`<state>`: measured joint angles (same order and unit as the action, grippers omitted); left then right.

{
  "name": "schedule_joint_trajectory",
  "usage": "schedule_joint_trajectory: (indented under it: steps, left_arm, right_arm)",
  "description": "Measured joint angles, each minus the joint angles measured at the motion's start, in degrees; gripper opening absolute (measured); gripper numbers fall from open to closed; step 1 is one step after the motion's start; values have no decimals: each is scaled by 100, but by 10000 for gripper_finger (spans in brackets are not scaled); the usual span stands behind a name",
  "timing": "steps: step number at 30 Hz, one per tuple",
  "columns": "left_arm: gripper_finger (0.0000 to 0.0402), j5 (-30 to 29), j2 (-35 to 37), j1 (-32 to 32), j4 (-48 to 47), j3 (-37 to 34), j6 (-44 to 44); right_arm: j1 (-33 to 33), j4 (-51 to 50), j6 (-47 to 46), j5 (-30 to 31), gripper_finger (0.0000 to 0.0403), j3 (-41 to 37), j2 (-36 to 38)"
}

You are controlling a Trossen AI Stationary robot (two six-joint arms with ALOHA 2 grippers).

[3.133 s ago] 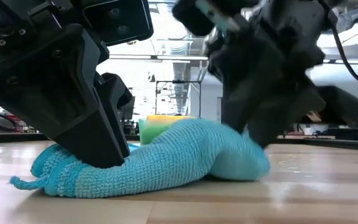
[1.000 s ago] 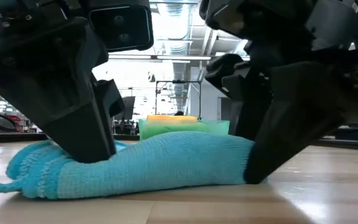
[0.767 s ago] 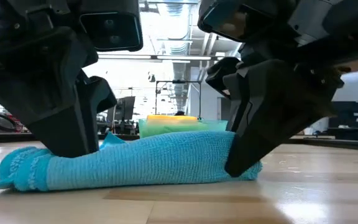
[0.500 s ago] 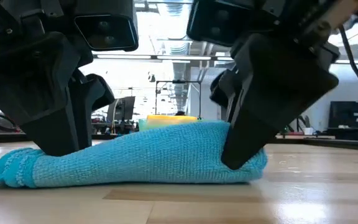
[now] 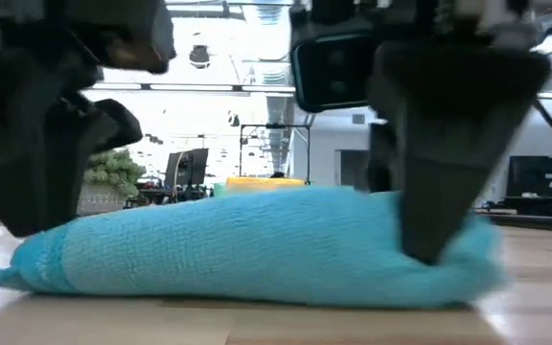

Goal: Roll microfiber towels into tight, uniform cylinder then place into a basket
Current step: Roll the blue towel

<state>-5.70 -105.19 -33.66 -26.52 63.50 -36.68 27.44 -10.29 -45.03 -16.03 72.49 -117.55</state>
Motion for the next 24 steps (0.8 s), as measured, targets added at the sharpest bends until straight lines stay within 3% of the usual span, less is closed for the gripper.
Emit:
schedule_joint_trajectory:
  steps: [9,17,24]
  left_arm:
    - [96,-854,431,-385,260,19,221]
    - [96,-1627,377,-954,1128,29,1410]
    - [96,-1569,275,-890,1732,-281,1870]
  right_arm:
    - [23,146,-817,46,16,2,1]
    - [-1,554,-1169,77,16,11,1]
    - [-59,608,-1259,85,16,11,1]
